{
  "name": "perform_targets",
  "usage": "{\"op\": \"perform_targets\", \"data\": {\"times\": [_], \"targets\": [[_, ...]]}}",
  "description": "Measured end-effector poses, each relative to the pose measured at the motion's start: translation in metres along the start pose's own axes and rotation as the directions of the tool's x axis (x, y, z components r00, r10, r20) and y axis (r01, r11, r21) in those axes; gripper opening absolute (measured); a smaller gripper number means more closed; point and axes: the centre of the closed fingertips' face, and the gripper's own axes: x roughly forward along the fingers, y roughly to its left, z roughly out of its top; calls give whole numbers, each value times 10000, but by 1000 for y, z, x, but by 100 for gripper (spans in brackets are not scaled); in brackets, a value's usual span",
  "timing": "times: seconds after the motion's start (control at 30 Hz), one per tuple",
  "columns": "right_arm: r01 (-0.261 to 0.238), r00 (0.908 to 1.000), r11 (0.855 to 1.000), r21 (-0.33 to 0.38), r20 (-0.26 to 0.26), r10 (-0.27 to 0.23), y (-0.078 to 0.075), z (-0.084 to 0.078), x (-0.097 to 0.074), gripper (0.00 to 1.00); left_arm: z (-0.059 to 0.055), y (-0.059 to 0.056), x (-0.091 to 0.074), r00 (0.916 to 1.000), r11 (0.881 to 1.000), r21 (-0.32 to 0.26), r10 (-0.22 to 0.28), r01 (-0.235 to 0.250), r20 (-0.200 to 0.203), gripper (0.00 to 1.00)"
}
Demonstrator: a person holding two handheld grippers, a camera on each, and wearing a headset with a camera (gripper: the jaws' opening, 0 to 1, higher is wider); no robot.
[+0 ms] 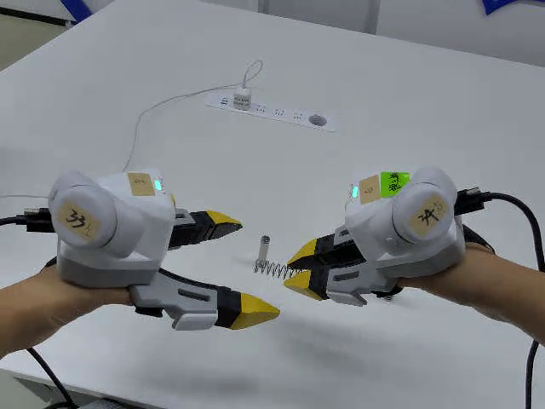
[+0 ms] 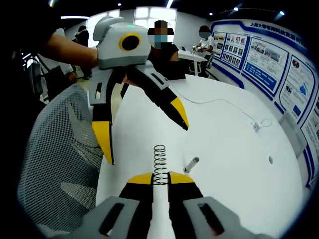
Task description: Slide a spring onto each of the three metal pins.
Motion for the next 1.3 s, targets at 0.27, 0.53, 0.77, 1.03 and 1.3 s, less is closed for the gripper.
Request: {"op": "perform_targets", "data": {"times": [0.27,0.53,0.77,1.03,1.3], "targets": [[155,9998,9997,-195,134,-153,6,3,-18,11,8,-13,6,9993,9986,387,-370,371,-15,64],[37,9999,9990,-436,123,-31,17,1,-24,11,9,-21,9,9981,9965,567,-611,613,-55,55],[-29,9998,9980,-638,171,40,21,4,-26,11,11,-25,8,9964,9933,780,-848,848,-29,43],[66,9998,9972,-742,184,-52,19,5,-28,11,14,-31,10,9925,9878,967,-1220,1225,-110,26],[12,9997,9961,-885,243,10,21,7,-30,11,14,-35,12,9879,9805,1215,-1514,1545,-342,16]]}}
